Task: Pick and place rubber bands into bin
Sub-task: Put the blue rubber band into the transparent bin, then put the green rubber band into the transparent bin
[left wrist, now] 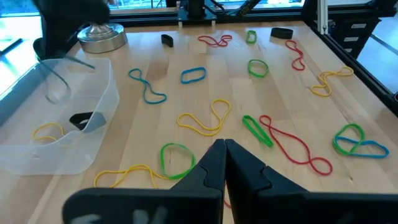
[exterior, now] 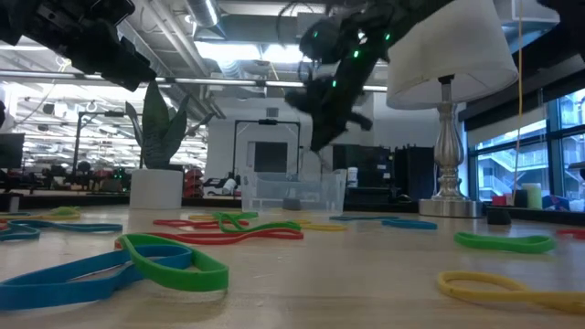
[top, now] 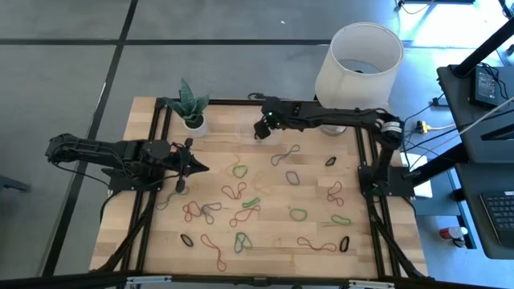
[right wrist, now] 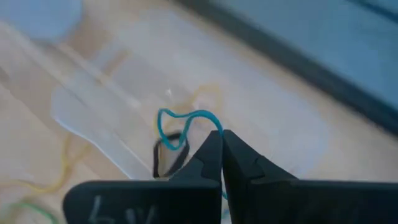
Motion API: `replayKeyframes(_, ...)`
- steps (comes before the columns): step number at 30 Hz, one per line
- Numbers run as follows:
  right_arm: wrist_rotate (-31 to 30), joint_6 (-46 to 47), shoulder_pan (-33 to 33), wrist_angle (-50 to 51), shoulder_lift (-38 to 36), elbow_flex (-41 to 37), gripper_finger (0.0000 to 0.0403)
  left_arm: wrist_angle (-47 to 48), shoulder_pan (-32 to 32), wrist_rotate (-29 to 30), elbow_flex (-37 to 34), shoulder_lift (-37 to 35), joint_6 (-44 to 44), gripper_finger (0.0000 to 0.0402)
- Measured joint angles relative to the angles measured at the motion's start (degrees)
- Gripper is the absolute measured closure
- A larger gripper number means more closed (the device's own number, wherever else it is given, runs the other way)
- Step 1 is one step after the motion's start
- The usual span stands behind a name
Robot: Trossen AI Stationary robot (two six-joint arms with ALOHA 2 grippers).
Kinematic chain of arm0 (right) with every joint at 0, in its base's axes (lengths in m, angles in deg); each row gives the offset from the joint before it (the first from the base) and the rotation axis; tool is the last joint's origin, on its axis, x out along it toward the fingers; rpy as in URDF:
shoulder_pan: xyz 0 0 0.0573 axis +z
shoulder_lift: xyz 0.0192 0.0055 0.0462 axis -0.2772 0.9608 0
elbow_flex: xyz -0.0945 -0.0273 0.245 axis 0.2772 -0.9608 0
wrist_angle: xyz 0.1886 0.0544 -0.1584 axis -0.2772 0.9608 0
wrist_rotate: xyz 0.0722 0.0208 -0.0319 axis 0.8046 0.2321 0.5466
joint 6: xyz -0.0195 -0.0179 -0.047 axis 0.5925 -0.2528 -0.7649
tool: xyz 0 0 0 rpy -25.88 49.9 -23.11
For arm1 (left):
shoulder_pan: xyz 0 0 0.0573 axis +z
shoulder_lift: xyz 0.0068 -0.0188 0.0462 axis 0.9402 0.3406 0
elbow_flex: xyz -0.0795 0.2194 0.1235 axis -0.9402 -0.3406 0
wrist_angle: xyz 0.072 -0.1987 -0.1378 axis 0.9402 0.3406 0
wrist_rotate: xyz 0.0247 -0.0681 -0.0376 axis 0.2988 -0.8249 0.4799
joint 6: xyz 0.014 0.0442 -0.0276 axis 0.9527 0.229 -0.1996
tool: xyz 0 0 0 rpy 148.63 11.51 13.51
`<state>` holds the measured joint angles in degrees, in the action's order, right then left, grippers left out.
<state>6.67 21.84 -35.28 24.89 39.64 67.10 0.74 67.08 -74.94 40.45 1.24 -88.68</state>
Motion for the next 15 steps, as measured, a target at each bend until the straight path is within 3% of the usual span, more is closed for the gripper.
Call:
replayKeyframes(6,0.93,0.11,-0.61,0.16,4.15,0.00,0.0389,0.00,0.00,0.00,0.00,0.00,0.00,0.0400)
replayKeyframes(15,0.93,0.34,-0.59,0.11,4.42,0.00,0.0320,0.00,0.00,0.03,0.00,0.00,1.60,0.0400)
